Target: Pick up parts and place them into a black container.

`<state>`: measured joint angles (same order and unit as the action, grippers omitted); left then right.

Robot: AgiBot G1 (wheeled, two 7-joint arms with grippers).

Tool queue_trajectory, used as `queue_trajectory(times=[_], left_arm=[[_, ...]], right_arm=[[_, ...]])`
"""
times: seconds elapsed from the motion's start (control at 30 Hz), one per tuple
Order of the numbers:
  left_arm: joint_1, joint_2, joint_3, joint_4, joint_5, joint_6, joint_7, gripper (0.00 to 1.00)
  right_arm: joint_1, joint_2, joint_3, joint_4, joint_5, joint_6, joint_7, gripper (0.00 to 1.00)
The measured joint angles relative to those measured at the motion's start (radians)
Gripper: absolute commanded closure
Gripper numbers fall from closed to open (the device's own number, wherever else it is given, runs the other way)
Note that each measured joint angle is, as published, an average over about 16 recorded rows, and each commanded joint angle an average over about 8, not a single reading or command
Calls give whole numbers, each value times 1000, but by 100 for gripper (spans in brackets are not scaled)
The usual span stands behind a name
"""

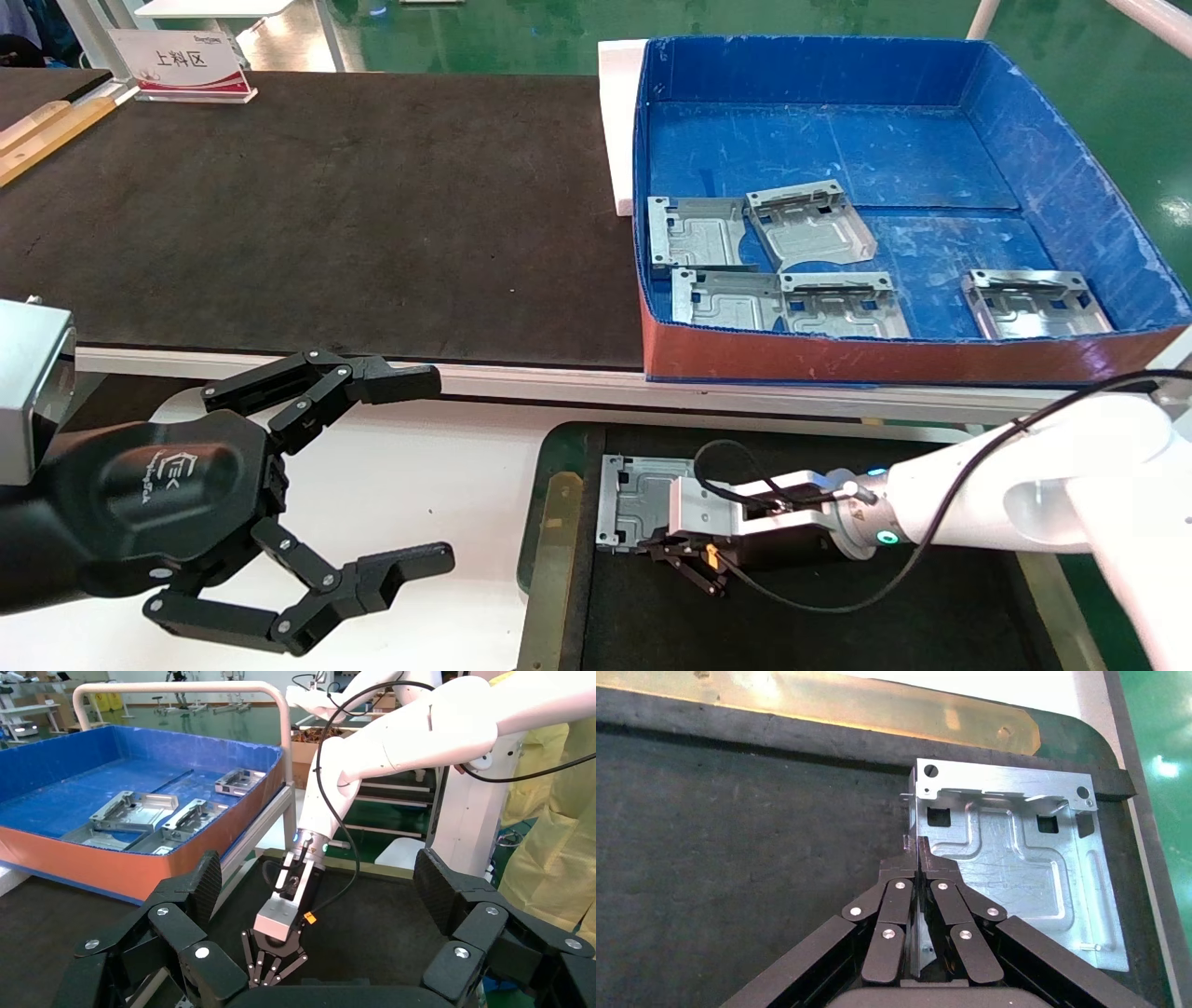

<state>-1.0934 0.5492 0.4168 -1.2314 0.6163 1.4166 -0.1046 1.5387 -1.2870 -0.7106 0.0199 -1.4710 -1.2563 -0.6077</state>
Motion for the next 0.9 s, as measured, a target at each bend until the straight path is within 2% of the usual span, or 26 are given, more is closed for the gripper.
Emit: queue_trajectory(times=[0.37,0.9], left_arm=[[0,0,0,0,0,0,0,0],[0,0,0,0,0,0,0,0]], right_arm=[[30,14,-3,-2,-3,-70,-9,0],[101,98,46,56,90,-327,-13,0]])
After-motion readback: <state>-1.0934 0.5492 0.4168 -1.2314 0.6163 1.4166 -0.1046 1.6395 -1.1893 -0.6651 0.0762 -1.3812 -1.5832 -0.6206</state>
